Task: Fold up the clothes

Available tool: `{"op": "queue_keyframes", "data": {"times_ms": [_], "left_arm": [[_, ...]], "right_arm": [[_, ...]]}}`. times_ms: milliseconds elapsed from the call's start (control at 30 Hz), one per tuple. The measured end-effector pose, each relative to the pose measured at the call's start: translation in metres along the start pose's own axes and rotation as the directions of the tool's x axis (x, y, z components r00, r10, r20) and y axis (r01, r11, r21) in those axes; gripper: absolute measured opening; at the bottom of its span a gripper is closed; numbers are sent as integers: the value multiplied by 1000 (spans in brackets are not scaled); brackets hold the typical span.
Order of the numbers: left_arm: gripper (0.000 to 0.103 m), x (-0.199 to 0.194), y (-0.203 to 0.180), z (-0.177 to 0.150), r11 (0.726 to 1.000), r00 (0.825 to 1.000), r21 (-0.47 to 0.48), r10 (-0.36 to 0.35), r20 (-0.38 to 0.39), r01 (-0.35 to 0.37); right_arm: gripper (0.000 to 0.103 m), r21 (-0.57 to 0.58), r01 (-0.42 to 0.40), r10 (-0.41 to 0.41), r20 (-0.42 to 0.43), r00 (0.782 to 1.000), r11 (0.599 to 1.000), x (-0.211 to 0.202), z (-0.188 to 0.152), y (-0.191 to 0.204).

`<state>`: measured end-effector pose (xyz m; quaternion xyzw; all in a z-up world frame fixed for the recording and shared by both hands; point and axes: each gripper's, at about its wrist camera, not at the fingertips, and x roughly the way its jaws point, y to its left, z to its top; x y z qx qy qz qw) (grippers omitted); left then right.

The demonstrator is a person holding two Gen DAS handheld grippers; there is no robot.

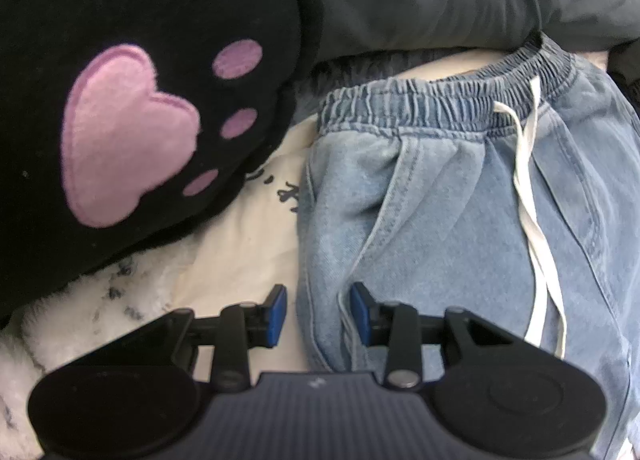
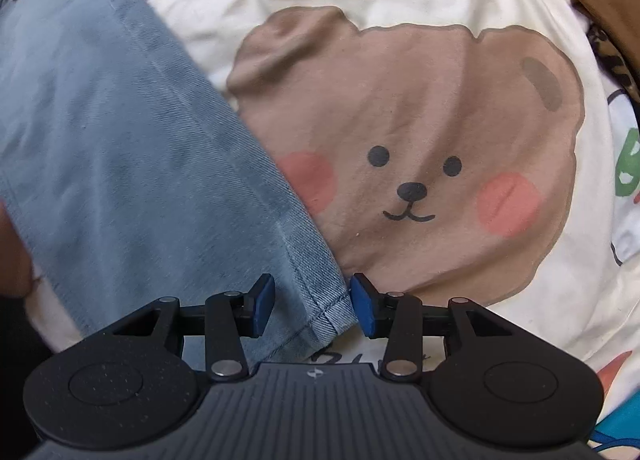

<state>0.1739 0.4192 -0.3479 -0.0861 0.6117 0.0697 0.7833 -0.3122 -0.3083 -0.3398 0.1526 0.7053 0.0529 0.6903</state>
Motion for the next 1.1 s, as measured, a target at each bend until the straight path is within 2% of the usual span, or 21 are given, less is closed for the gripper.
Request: {"op": "queue_keyframes", "data": {"times_ms": [100,567,633,667,700,767,900,1000,1067,1100], "left_arm": [[39,-1,0,-1,1000,1000,1,4,2,-4],[39,8,-6,2,1000,1000,-11,11,-2,-11],[40,9,-6,2,1000,1000,-10,12,-3,-13],[40,9,-6,3,1000,1000,-9,13,-4,-13],[40,9,-6,3,1000,1000,-8,14,-5,-14],[40,9,-6,3,1000,1000,-7,15,-6,-15],[39,8,-6,4,1000,1000,-15,9,-6,-9],[29,11,-7,6,1000,1000,-3,-12,-14,12],[16,12,-7,9,1000,999,-4,-25,-25,25],[15,12,-8,11,1000,999,-3,-26,-32,26]], "right_arm": [[48,3,-48,48,-3,999,999,-10,3,-2],[46,-8,-93,93,32,995,996,-8,3,17],[40,6,-95,95,26,995,995,-2,2,16],[33,4,-96,96,18,995,995,-1,1,16],[19,0,-93,93,10,996,996,0,0,16],[3,-4,-81,81,-2,997,997,-1,-3,14],[3,55,-56,56,1,998,997,-8,-7,3],[3,165,-24,27,-11,1000,986,-11,-11,-1],[2,217,7,-2,-23,1000,976,-12,-13,3],[2,235,22,-16,-28,999,972,-13,-13,6]]}}
